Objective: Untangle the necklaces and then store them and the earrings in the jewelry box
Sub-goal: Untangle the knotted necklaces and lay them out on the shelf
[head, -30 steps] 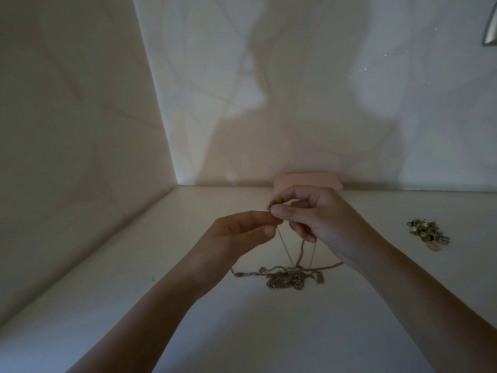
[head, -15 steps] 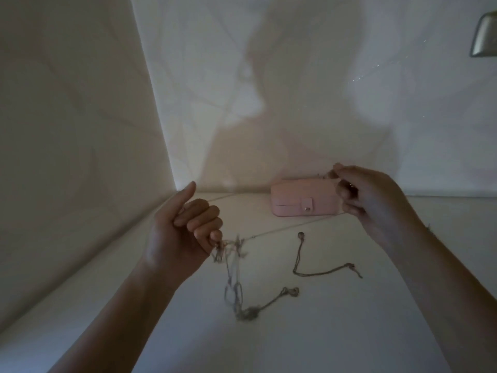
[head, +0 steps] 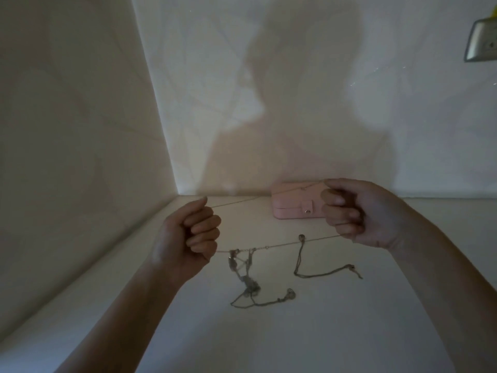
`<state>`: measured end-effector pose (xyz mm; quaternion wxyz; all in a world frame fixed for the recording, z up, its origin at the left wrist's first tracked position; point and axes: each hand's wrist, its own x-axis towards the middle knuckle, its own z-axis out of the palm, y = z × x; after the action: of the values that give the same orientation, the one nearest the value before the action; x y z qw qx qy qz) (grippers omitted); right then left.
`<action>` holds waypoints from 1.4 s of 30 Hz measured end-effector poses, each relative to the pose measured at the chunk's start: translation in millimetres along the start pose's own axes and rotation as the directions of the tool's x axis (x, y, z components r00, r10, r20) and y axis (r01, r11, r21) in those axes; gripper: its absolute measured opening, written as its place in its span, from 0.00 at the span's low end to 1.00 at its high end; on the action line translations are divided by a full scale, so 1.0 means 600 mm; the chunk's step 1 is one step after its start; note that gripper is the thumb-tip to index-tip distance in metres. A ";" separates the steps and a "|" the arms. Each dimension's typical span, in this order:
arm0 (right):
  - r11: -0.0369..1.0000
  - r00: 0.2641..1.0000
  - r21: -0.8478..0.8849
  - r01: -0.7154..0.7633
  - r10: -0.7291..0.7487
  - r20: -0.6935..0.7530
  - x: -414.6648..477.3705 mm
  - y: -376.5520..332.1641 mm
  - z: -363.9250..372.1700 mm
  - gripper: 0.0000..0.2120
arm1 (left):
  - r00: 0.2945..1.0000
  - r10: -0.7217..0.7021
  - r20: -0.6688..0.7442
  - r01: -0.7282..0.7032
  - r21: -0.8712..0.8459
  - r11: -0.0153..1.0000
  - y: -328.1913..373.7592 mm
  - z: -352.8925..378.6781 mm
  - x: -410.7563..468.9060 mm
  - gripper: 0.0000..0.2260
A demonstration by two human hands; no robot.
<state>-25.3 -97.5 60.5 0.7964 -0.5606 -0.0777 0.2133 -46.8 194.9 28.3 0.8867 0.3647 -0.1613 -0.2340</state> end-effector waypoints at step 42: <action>0.118 0.854 -0.899 0.422 -0.385 0.350 0.095 0.171 0.132 0.06 | 0.953 0.055 -0.299 0.288 0.833 -0.472 -0.066 -0.080 0.036 0.19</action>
<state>-28.8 24.1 -12.8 0.3113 -0.8781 -0.3509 -0.0942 -18.5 185.9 -30.6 0.1259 0.9798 -0.1483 -0.0465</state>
